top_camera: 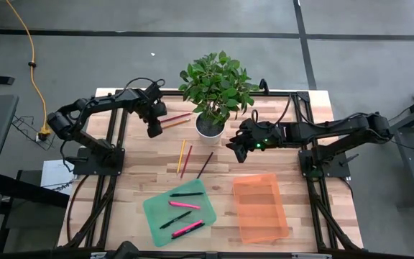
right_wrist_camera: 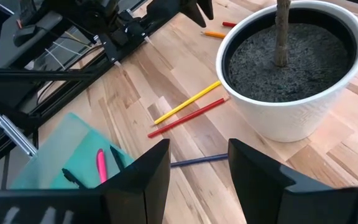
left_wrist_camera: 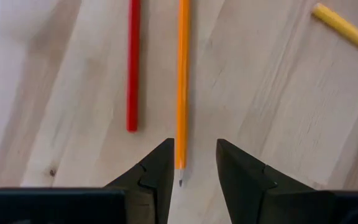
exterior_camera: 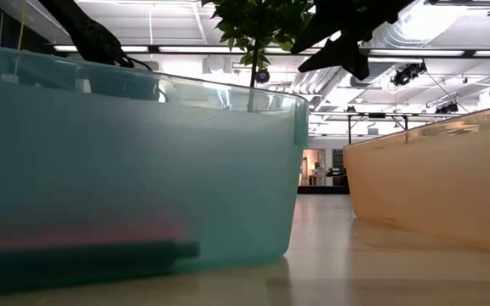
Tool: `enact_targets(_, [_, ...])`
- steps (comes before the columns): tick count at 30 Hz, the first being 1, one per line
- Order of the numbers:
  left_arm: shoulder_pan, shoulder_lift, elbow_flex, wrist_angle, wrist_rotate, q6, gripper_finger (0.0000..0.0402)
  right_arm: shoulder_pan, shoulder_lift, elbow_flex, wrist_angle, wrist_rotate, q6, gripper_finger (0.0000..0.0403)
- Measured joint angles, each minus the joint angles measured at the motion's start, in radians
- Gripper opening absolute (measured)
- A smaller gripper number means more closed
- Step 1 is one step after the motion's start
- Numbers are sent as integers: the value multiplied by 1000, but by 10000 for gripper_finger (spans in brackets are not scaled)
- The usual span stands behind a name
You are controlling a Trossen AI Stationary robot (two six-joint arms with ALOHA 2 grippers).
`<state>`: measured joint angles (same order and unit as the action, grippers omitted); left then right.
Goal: Sort pens & pencils
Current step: Put the orange pencil into the orange bin
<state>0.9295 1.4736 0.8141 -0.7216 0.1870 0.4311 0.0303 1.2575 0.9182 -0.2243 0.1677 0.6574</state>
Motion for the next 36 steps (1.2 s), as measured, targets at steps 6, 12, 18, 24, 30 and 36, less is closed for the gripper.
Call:
enact_targets(6, [0, 107, 104, -106, -21, 71, 91, 4, 0, 0, 0, 3, 7, 154])
enact_targets(12, [0, 147, 215, -116, -21, 96, 64, 30, 0, 0, -5, 21, 31, 154])
enact_targets(18, [0, 181, 243, -148, 23, 101, 52, 52, 0, 0, -23, 60, 42, 154])
enact_targets(24, [0, 236, 242, -199, 33, 134, 51, 51, 0, 0, -25, 62, 42, 154])
enact_targets(30, [-18, 239, 242, -195, 22, 157, 51, 51, 0, 0, -27, 62, 42, 154])
enact_targets(36, [-57, 239, 239, -196, -1, 169, 51, 51, 0, 0, -27, 68, 42, 154])
